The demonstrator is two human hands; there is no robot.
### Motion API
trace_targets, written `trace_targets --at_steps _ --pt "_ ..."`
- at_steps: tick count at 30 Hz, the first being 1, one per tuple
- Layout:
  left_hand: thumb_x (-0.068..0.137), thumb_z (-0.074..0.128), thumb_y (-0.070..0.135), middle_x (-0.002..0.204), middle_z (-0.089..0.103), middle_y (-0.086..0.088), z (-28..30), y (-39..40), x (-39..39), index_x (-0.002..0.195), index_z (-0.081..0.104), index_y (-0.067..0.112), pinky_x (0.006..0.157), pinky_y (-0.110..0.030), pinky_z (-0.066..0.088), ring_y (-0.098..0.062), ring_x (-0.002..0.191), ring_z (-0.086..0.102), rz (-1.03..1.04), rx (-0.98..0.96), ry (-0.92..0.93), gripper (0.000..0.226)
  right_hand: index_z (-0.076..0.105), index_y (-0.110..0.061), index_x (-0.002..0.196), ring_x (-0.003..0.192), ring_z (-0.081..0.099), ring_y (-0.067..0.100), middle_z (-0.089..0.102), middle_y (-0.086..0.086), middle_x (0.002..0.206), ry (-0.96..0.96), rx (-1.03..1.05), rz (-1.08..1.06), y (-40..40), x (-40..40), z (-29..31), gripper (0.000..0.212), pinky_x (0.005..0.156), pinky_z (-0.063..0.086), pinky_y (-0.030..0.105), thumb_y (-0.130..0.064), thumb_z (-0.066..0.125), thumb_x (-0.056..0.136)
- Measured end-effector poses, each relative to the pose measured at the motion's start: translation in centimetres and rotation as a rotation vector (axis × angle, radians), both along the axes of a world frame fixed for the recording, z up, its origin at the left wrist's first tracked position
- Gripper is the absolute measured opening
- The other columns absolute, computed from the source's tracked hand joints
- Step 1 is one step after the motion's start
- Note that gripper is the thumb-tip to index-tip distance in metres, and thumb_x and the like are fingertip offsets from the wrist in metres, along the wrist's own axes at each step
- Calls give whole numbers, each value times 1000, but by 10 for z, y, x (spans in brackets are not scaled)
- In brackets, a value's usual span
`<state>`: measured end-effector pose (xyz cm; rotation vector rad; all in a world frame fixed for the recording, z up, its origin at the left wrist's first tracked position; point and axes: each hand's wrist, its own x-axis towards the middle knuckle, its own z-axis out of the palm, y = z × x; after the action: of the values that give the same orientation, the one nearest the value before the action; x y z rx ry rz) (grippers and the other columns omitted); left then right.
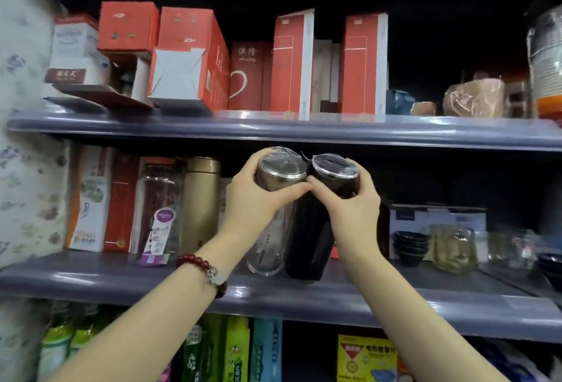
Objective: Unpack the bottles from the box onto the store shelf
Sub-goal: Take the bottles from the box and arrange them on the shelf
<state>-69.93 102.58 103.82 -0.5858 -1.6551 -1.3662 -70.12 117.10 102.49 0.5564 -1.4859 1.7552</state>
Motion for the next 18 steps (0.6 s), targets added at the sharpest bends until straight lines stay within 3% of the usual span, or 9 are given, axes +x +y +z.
trace_targets --at_steps 4,9,14,18 --pt "48 84 53 101 73 11 10 -7 -25 106 67 33 94 -36 54 -6 99 68 -28 57 -143 64 59 -29 117 98 66 7 70 -12 105 -140 109 -14 -3 -28 17 66 90 55 36 -48 83 58" --pt "49 82 54 91 75 8 17 -14 -49 94 70 27 89 -41 56 -12 90 71 -29 119 -268 54 52 -23 128 110 63 20 63 -2 122 -277 180 17 -10 -55 28 101 93 54 43 -63 83 41" --pt "51 79 57 92 74 8 13 -18 -66 95 69 28 91 -41 55 -12 92 70 -2 134 -292 54 55 -26 125 108 64 20 66 -3 118 -288 235 -8 -16 -71 17 90 93 54 41 -62 80 46" --pt "63 79 51 102 71 12 -2 -23 -71 113 59 31 95 -37 53 -7 98 66 -4 34 -337 57 52 -25 128 110 61 18 64 -5 118 -268 285 -59 -15 -68 10 83 95 52 39 -62 76 58"
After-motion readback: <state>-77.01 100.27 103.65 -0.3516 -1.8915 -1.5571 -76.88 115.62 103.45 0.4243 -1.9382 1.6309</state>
